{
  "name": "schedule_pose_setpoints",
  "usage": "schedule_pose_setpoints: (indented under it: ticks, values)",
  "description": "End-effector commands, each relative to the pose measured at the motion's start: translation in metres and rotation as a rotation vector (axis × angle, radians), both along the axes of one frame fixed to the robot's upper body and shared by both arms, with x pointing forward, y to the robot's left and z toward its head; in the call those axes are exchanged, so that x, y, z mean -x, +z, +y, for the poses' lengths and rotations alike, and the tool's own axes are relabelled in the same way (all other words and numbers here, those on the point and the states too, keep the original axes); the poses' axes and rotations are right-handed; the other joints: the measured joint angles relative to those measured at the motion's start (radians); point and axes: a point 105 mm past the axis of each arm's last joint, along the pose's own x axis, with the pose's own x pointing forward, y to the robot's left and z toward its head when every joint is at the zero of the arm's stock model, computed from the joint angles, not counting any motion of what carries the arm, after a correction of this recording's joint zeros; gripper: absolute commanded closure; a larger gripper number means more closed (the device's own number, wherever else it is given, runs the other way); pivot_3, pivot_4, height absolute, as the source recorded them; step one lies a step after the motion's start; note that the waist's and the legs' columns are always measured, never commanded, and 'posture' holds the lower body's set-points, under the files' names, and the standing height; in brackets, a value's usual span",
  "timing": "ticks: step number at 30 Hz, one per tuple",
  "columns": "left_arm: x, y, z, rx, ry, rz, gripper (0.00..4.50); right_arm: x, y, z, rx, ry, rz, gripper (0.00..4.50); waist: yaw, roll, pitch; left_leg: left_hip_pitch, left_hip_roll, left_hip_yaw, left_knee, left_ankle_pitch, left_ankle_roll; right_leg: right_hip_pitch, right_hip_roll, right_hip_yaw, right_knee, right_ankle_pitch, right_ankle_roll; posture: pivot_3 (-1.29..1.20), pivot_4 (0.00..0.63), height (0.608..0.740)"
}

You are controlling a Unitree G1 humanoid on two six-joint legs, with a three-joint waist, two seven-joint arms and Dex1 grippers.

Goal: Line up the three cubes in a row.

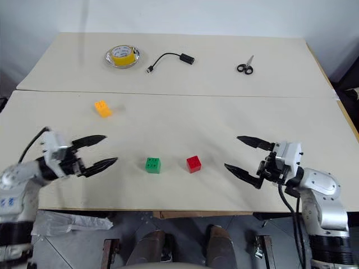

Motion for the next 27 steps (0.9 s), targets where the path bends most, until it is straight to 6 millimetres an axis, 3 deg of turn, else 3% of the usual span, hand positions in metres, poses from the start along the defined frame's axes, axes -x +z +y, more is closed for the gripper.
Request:
schedule_pose_setpoints:
  ticks: [1,5,8,10,15,18,22,27]
  values:
    - [0.022,0.010,0.047,0.133,0.341,-0.088,0.07,-0.003,0.020,0.015,-0.050,0.018,-0.094,0.00,0.001,0.000,0.000,0.000,0.000,-0.001,0.000,0.000,0.000,0.000,0.000,0.000,0.000,0.000,0.000,0.00,0.150,0.740]
    - [0.058,-0.005,0.079,0.226,0.628,-0.101,0.07,-0.007,0.033,0.028,-0.082,0.045,-0.144,0.00,0.007,-0.002,0.000,0.000,0.000,-0.002,0.000,-0.001,0.000,0.001,-0.001,0.002,-0.001,0.000,0.000,0.00,0.150,0.740]
    - [0.070,-0.010,0.083,0.263,0.701,-0.095,0.07,-0.009,0.036,0.033,-0.063,0.063,-0.163,0.00,0.016,-0.003,0.000,0.000,-0.001,-0.002,0.000,-0.001,0.000,0.002,-0.002,0.002,-0.002,0.000,0.000,0.00,0.150,0.740]
    - [0.069,-0.014,0.073,0.243,0.674,-0.078,0.07,-0.012,0.038,0.034,-0.042,0.076,-0.156,0.00,0.024,-0.003,0.000,0.000,-0.001,-0.003,0.001,-0.001,0.000,0.002,-0.001,0.002,-0.002,0.000,0.000,0.00,0.150,0.740]
    - [0.027,0.002,0.049,0.261,0.564,-0.072,0.07,-0.016,0.037,0.034,-0.001,0.095,-0.133,0.00,0.029,-0.004,-0.001,0.000,-0.001,-0.002,0.001,-0.001,0.000,0.001,-0.001,-0.001,-0.001,0.000,0.000,0.00,0.150,0.740]
    - [-0.021,0.013,0.037,0.215,0.541,-0.034,0.07,-0.012,0.033,0.036,0.021,0.130,-0.100,0.00,0.030,-0.004,-0.001,0.000,-0.002,-0.002,0.001,-0.001,0.000,0.001,-0.001,-0.001,0.000,0.000,0.000,0.00,0.150,0.740]
    - [-0.070,0.026,0.015,0.168,0.566,0.019,0.07,-0.009,0.030,0.038,0.023,0.152,-0.070,0.00,0.022,-0.004,-0.001,0.000,-0.003,0.000,0.000,-0.001,0.001,0.001,0.000,-0.001,0.000,0.000,0.000,0.00,0.150,0.740]
    - [-0.099,0.030,-0.005,0.198,0.662,0.076,0.07,-0.008,0.028,0.037,0.024,0.148,-0.060,0.00,0.007,-0.005,-0.001,0.000,-0.003,0.001,-0.003,-0.001,0.001,-0.001,0.000,-0.002,-0.001,0.000,0.000,0.00,0.150,0.740]
